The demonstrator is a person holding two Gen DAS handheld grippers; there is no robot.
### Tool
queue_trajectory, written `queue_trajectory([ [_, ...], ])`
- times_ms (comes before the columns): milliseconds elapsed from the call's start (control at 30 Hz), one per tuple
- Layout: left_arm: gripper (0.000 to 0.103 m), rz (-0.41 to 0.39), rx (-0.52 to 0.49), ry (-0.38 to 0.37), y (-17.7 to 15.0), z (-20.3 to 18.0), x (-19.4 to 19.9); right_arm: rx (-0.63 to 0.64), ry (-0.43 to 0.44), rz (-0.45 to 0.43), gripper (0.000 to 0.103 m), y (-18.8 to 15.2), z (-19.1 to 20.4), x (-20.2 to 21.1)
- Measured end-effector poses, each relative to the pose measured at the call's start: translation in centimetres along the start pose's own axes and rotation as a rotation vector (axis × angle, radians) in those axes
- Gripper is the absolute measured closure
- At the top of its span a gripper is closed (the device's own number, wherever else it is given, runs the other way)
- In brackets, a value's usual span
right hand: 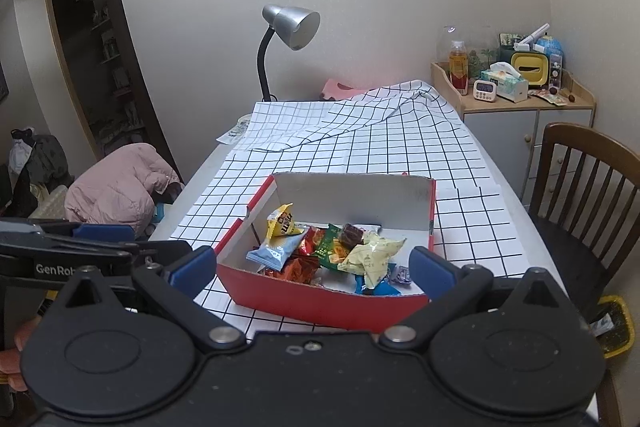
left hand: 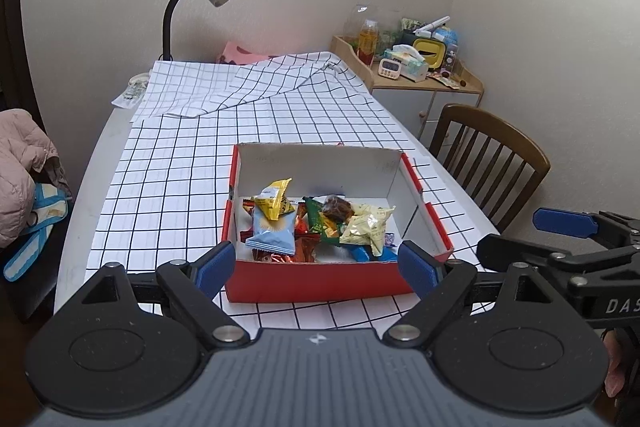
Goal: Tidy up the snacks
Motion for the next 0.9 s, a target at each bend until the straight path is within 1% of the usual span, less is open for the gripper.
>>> queue_trajectory([
  [400,0.014,0.012,0.009,-0.011,0.1,-0.7,0.7,-0.014,0.0,0.0,0.0,0.1,-0.2,0.8],
  [900,0.014,-0.001,0.0,-0.009,0.1,-1.2,1.1,-0.014,-0.003,0.005,0.0,0.2,-0.3,1.2],
])
Point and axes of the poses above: each gripper's, at about its wrist camera, not at the fingertips, and x roughly against the way its jaws point, z to its left, y to its top, the point moved 2 cm from there along -x, roughly the way its jaws point, and after that the axes turned 1 degree about -y, right-handed, at the moved point
